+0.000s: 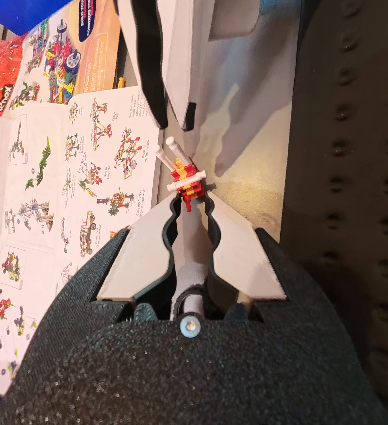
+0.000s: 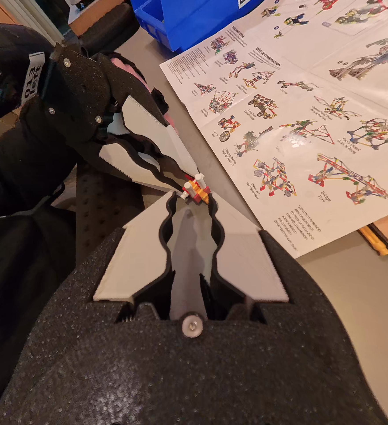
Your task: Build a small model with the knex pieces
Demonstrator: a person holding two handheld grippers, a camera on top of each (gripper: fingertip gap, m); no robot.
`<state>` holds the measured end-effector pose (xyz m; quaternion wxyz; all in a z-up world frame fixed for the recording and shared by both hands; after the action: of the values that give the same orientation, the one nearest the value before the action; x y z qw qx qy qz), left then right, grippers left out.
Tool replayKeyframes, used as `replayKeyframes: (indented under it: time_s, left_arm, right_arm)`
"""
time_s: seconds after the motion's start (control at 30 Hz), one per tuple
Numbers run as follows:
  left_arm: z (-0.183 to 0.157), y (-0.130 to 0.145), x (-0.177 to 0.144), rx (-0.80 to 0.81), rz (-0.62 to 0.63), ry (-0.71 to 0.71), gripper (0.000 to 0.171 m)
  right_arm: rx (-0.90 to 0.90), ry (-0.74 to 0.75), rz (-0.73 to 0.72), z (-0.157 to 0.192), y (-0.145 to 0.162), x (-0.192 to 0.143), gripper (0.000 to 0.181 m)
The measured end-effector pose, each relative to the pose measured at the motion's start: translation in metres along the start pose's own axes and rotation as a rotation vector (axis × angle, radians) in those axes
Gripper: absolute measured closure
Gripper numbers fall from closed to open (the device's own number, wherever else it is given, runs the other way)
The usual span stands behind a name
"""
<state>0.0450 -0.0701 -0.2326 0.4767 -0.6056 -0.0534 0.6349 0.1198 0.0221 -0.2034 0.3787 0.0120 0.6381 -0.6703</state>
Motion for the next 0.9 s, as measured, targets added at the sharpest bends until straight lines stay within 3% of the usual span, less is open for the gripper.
replayKeyframes:
  time_s: [0.2,0.73,0.9]
  left_arm:
    - [-0.001,-0.002,-0.001,0.071,0.005,-0.002,0.155]
    - [-0.009,-0.002,-0.004,0.443,-0.087,-0.109,0.155]
    - [-0.009,0.003,-0.003,0.461,-0.112,-0.078,0.155]
  right_arm:
    - [-0.081,-0.004,0.047,-0.001,0.003,0.001,0.152]
    - [-0.122,-0.003,-0.020,-0.016,0.008,-0.011,0.150]
    - [-0.179,-0.023,0.036,-0.010,0.013,-0.005,0.151]
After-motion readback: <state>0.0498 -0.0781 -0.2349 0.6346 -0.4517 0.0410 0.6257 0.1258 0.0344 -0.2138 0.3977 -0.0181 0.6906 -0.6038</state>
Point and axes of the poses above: each gripper's, where its closed fingertips meet, x out along the fingers, y out of its underside, z = x × y across the jaws, the point moved 6 cm from there along -x, back along the fingers, and after that the axes turned 12 degrees about -x, right-handed, at the moved point
